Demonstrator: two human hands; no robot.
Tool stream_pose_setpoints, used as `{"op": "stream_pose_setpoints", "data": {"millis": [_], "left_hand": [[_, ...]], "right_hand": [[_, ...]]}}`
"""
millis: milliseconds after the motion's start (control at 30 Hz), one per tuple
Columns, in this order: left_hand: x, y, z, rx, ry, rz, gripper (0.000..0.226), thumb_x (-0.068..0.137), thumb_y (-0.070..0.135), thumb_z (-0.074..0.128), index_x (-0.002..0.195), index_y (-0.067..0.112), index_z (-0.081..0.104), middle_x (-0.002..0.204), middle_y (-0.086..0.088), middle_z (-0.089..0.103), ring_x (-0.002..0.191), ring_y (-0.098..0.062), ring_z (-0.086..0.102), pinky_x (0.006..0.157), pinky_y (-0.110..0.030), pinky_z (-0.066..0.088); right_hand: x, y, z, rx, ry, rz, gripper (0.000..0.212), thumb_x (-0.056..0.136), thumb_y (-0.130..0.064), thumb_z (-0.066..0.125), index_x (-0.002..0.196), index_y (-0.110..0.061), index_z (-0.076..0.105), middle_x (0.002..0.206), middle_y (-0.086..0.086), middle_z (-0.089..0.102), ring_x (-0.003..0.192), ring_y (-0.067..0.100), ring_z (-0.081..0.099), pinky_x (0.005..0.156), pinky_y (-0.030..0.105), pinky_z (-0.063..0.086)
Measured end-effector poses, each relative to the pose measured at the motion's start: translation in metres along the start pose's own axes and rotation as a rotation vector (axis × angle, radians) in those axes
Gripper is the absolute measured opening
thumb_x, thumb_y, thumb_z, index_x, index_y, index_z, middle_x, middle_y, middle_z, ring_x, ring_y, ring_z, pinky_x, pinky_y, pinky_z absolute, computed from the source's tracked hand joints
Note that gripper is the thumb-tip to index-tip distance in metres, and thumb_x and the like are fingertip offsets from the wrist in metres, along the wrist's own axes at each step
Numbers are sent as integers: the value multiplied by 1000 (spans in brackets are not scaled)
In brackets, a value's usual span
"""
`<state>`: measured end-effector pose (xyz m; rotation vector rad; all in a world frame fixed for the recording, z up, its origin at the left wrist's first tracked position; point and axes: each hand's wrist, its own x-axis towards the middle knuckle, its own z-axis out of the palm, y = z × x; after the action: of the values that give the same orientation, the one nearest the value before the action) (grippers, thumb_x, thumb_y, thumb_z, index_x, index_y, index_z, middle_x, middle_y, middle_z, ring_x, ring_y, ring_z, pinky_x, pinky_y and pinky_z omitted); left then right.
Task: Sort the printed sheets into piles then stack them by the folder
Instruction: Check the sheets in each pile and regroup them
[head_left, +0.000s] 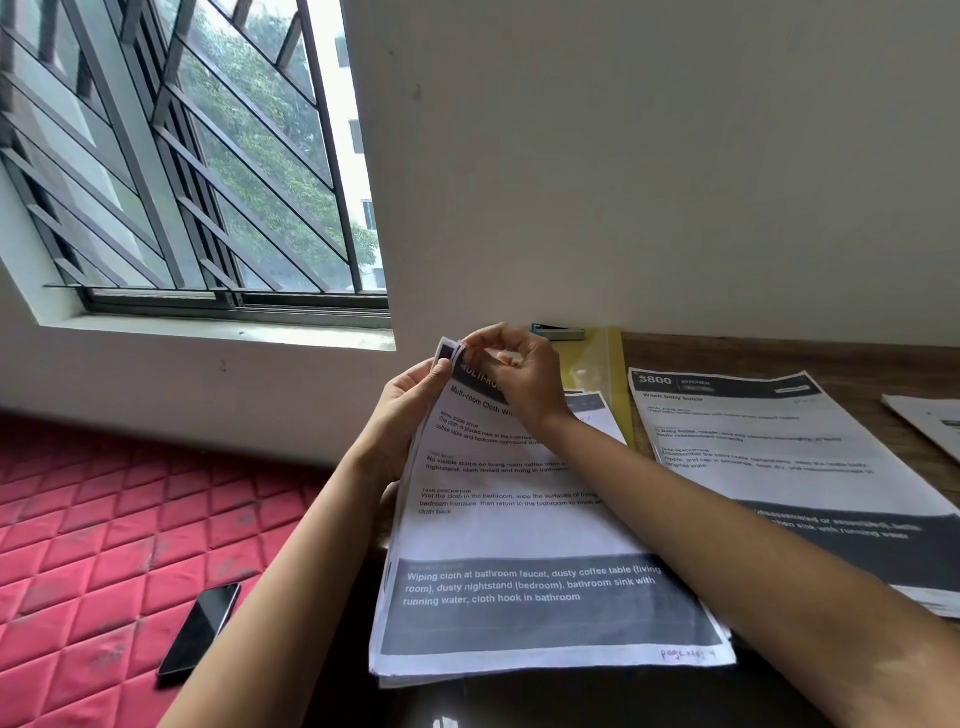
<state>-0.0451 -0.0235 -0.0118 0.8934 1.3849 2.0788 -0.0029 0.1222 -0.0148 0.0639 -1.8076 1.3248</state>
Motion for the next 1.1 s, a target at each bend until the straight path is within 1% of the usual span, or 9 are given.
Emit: {"op": "stream_pose_setpoints", "data": {"millis": [133,267,433,633,700,800,933,1033,1100], "left_hand": [[2,-2,-2,10,2,-2,22,98,17,46,105,5,63,77,-10,71,60,-17,66,58,-26,56],[3,-3,-3,9,-2,2,21,97,17,48,105,6,63,78,-10,71,61,-17,67,58,-26,57],[6,-6,-7,18,-8,9,24,90,22,56,106,6,63,81,-12,71,64,-19,67,60,-28,57],[9,-10,-11,49,-7,27,21,91,24,58,102,7,65,82,-12,72,64,-19,68,61,-30,58],[9,-10,-10,62,9,33,21,95,25,55,102,7,65,80,-11,72,62,-18,67,60,-29,57],[9,-10,-9,67,59,27,28,98,28,46,98,10,67,76,-9,72,59,-16,66,58,-29,56],[10,-4,-8,70,163,-60,35,99,35,45,99,7,67,76,-12,70,61,-22,64,58,-30,55],[10,-2,-10,38,115,-160,45,92,42,52,114,4,62,91,-20,64,73,-30,60,65,-34,53],[11,-2,-10,15,66,-204,42,88,40,52,109,5,62,87,-18,64,70,-29,61,63,-31,52]], "right_hand": [[1,1,0,6,2,13,13,79,-20,76,91,-16,74,89,-2,73,87,18,68,82,50,55],[2,2,1,26,-1,58,13,80,-16,75,93,-16,75,92,2,73,89,21,69,82,47,56],[2,2,1,20,-2,46,10,80,-17,74,90,-17,75,91,0,73,89,21,68,82,46,56],[1,0,1,20,-4,36,5,79,-14,75,83,-15,72,84,0,72,82,17,66,74,37,57],[1,0,1,16,-17,33,6,80,-12,74,81,-17,70,82,-2,70,81,16,65,75,39,56],[1,-1,1,12,-46,22,8,82,-9,70,78,-16,67,78,-10,67,80,15,64,80,47,54],[0,-3,1,3,-62,-13,11,83,-7,66,79,-18,64,79,-10,64,83,16,62,77,51,55],[-2,-3,3,-3,-68,-21,10,83,-11,64,80,-20,63,83,-9,63,85,20,61,76,53,55],[-3,-4,5,-1,-75,-26,9,83,-14,63,80,-23,62,83,-9,63,84,21,62,78,55,54]]}}
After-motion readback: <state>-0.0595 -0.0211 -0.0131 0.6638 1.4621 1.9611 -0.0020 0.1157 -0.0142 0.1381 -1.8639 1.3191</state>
